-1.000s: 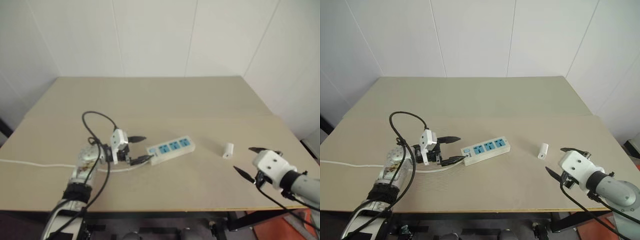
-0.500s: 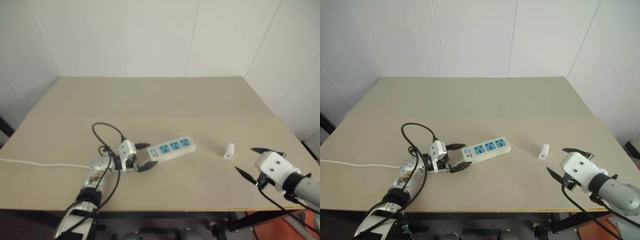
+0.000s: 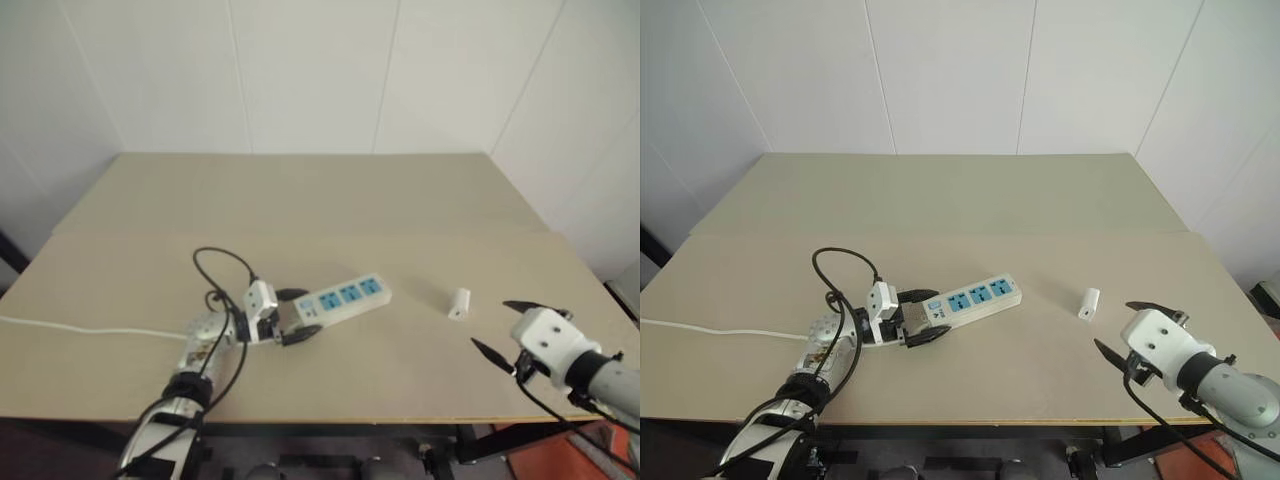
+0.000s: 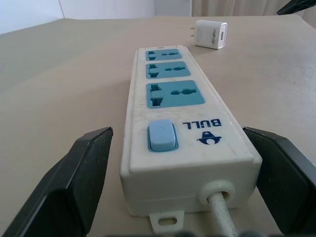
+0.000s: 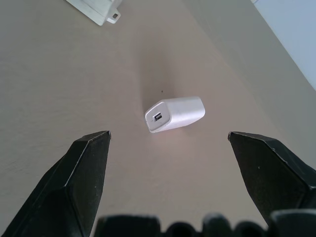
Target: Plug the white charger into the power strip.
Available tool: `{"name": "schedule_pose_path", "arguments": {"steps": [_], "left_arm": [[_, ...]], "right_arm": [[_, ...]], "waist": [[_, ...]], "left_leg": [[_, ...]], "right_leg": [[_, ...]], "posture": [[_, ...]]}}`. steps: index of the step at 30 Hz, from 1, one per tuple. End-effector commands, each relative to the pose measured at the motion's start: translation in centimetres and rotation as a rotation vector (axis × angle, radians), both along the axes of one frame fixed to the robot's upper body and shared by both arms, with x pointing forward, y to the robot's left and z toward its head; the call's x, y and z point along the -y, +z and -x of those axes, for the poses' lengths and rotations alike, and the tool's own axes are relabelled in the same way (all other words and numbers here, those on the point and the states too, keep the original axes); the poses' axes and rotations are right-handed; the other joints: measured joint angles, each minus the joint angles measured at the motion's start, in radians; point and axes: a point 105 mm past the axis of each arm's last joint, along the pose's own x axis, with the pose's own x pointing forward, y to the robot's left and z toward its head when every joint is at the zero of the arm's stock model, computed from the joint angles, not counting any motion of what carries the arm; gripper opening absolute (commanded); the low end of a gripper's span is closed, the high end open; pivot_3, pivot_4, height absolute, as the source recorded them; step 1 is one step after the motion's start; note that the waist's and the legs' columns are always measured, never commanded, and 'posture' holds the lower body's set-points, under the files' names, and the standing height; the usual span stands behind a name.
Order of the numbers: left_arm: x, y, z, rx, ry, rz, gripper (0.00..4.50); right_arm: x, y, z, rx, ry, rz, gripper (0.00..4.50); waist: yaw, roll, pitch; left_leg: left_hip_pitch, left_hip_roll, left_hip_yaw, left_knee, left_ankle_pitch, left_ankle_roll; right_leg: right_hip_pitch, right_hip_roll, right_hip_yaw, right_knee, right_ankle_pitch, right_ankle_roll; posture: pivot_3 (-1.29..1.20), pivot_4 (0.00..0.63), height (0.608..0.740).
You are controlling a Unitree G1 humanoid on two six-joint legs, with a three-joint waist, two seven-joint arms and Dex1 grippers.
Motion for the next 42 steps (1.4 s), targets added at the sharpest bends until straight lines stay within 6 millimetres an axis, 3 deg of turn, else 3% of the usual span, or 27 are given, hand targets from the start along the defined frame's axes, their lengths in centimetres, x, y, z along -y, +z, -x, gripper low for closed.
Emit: {"name": "schedule_pose_path", "arguments": {"steps": [1, 4, 5, 11, 16, 24, 29, 34, 42], "left_arm": [[0.4, -0.1, 0.0, 0.010, -0.005, 0.014, 4.10], [0.4, 0.2, -0.1, 0.029, 0.000, 0.018, 3.33], [0.3, 0.2, -0.1, 0.031, -0.001, 0.021, 3.28], [0.5, 0.0, 0.8, 0.013, -0.089, -0.030, 3.28], [0.9, 0.1, 1.1, 0.009, -0.158, -0.063, 3.28], [1.4, 0.2, 1.4, 0.021, -0.191, -0.068, 3.28], [1.5, 0.1, 2.0, 0.023, -0.210, -0.074, 3.28], [1.5, 0.2, 2.5, 0.015, -0.206, -0.059, 3.28], [1.3, 0.1, 2.8, 0.007, -0.195, -0.063, 3.28]], "right_arm": [[0.2, 1.6, 0.0, 0.064, -0.009, 0.007, 4.50], [0.1, 1.7, 0.1, 0.064, -0.008, 0.013, 4.50], [0.1, 1.8, 0.2, 0.064, -0.007, 0.014, 4.50], [-0.5, 4.0, 0.0, 0.059, 0.133, 0.082, 4.50], [-1.2, 6.0, -1.6, -0.057, 0.474, 0.412, 4.50], [-1.5, 5.2, -4.8, -0.185, 0.895, 0.971, 4.50], [-2.2, 5.7, -6.8, -0.247, 1.063, 1.280, 4.50], [-3.5, 5.1, -8.5, -0.236, 1.156, 1.394, 4.50], [-3.6, 3.9, -9.8, -0.264, 1.209, 1.448, 4.50]], "waist": [[0.000, 0.000, 0.000], [0.001, 0.000, 0.000], [0.001, 0.000, 0.000], [-0.002, 0.000, 0.000], [-0.011, 0.000, 0.000], [-0.013, 0.001, 0.003], [-0.019, 0.004, 0.005], [-0.022, 0.003, 0.005], [-0.026, 0.006, 0.006]], "left_leg": [[0.000, 0.000, 0.000, 0.000, 0.000, 0.000], [0.000, 0.000, 0.000, 0.000, 0.000, 0.000], [0.000, 0.000, 0.000, 0.000, 0.000, 0.000], [0.000, 0.000, 0.000, 0.000, 0.000, 0.000], [0.001, 0.000, 0.001, 0.000, 0.000, 0.000], [-0.001, 0.000, 0.001, 0.000, 0.000, 0.000], [-0.001, 0.000, 0.001, -0.001, 0.000, 0.000], [-0.001, 0.000, 0.001, -0.001, 0.000, 0.000], [-0.001, 0.000, 0.001, -0.001, 0.000, 0.000]], "right_leg": [[0.000, 0.000, 0.000, 0.000, 0.000, 0.000], [0.000, 0.000, 0.000, 0.000, 0.000, 0.000], [0.000, 0.000, 0.000, 0.000, 0.000, 0.000], [0.000, 0.000, 0.000, 0.000, 0.000, 0.000], [0.001, 0.000, 0.000, -0.002, 0.001, 0.001], [-0.001, -0.001, 0.000, -0.004, 0.002, 0.001], [-0.002, -0.001, 0.000, -0.004, 0.002, 0.001], [-0.002, -0.001, 0.000, -0.003, 0.002, 0.000], [-0.003, -0.001, 0.000, -0.001, 0.003, -0.001]], "posture": [[0.00, 0.150, 0.740], [0.00, 0.150, 0.740], [0.00, 0.150, 0.740], [0.00, 0.150, 0.740], [0.00, 0.150, 0.740], [0.00, 0.150, 0.740], [0.00, 0.150, 0.740], [0.00, 0.150, 0.740], [0.00, 0.150, 0.740]]}}
